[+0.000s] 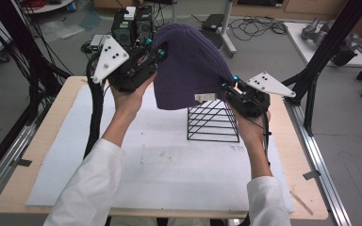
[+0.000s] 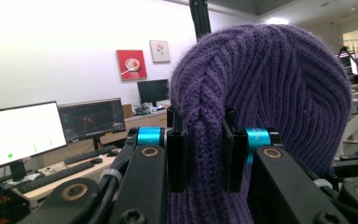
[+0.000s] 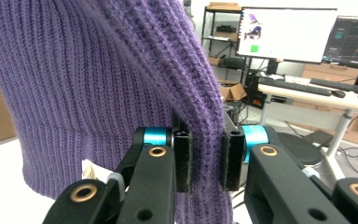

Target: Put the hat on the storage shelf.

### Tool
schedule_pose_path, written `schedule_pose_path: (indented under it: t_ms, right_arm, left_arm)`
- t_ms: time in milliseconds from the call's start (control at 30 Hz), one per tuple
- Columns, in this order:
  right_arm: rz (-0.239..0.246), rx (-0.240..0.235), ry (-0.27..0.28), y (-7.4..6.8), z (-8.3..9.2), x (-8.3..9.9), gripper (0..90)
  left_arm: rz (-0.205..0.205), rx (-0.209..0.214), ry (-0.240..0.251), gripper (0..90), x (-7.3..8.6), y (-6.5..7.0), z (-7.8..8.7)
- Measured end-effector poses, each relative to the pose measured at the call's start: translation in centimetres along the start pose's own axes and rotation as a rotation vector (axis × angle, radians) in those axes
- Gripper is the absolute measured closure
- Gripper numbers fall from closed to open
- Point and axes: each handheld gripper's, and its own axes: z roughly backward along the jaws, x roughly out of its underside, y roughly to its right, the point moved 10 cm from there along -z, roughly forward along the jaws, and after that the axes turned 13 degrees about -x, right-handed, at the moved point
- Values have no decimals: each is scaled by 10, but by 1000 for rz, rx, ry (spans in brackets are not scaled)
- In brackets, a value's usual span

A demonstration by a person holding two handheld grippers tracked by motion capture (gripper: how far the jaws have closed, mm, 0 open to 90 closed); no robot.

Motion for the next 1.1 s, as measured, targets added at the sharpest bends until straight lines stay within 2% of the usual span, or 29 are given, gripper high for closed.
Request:
schedule_pose_path:
  t_ms: [233,400,600,867,1000,1100]
  right_arm:
    - [10,51,-16,17,11,12,791]
    - [-26,72,-27,28,14,28,792]
    - [-47,76,-45,33,14,44,792]
    - [-75,93,-75,37,18,61,792]
    - [-103,103,-86,41,22,72,792]
    - [-127,111,-101,44,24,82,792]
  left_arm:
    - [-26,3,-15,762,11,20,-14]
    - [-41,9,-32,761,23,29,-22]
    - [-59,8,-56,759,35,35,-28]
    - [-74,28,-74,756,49,47,-30]
    - [-104,44,-99,756,61,54,-30]
    - [-108,50,-111,755,69,59,-31]
